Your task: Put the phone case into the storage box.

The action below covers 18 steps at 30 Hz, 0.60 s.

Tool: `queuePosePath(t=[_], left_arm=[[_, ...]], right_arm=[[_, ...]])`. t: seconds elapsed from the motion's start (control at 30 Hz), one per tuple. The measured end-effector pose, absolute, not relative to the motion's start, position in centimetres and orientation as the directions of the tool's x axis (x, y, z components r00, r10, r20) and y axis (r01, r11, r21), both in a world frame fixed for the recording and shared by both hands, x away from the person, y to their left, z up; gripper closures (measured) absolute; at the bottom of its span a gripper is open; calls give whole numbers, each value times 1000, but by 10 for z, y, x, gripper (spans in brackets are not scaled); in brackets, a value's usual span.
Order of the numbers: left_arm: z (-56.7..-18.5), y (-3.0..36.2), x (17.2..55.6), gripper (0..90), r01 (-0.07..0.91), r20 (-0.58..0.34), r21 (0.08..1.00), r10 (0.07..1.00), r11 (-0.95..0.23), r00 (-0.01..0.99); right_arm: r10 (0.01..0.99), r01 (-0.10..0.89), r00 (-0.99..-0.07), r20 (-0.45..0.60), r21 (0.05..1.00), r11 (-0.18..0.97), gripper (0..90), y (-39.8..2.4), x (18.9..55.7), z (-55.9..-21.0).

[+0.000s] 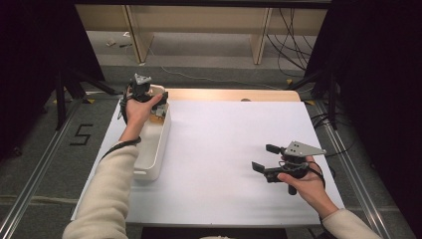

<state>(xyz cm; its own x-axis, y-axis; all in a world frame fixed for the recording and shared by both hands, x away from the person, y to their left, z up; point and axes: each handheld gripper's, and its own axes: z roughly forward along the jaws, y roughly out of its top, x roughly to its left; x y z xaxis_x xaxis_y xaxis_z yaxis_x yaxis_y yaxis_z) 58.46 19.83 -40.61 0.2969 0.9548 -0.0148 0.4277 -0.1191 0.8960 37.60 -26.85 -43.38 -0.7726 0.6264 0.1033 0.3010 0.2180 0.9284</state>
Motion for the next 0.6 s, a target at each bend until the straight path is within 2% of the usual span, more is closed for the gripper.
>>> queuePosePath(t=[0.6], left_arm=[[-407,198,589,75,441,-31,891,955,-108,296]], right_arm=[[630,302,-770,101,928,219,118,-269,376,-434]])
